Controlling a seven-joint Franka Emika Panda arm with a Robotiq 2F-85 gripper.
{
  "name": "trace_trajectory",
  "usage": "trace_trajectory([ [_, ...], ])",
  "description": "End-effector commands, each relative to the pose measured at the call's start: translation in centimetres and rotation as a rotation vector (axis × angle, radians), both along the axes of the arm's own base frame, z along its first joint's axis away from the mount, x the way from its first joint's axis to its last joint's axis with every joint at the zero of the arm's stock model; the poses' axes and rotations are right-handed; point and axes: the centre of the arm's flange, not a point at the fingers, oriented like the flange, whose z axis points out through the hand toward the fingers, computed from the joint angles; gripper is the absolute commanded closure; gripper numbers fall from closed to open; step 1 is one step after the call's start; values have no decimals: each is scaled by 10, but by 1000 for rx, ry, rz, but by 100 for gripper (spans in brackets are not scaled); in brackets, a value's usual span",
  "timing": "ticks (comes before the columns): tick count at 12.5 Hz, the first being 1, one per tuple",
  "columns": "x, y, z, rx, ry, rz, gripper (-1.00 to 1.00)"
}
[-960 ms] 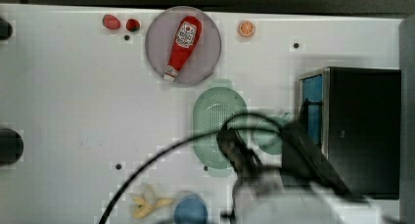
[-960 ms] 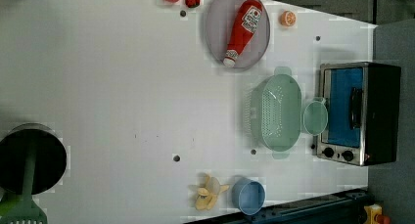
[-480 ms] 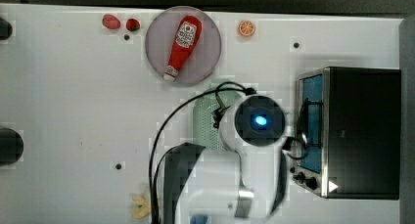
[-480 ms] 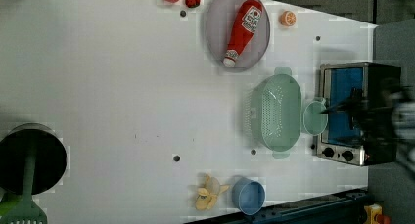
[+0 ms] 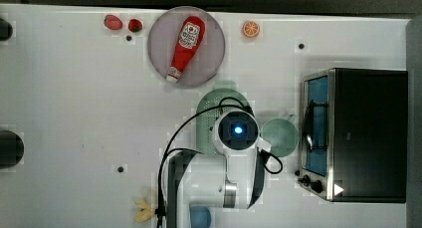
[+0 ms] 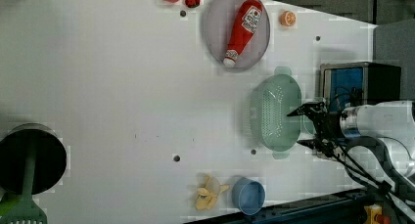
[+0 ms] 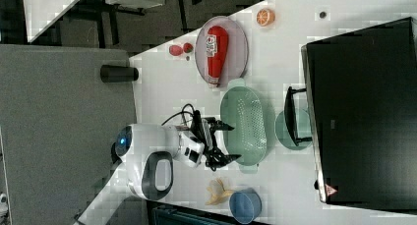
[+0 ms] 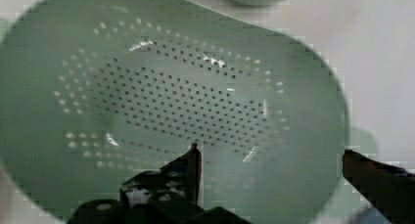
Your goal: Drag strainer right to left.
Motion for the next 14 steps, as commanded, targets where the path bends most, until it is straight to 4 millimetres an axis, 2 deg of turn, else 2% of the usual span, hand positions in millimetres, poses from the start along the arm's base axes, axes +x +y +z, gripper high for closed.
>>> trace_trajectory([
  [1, 24, 7, -22, -18, -85, -171, -100],
  [4, 24, 19, -68, -16, -87, -177, -100],
  [7, 25, 32, -93, -11, -124, -193, -100],
  [10, 21, 54, -105, -12, -104, -215, -100],
  [14, 20, 93, -104, -1, -107, -165, -100],
])
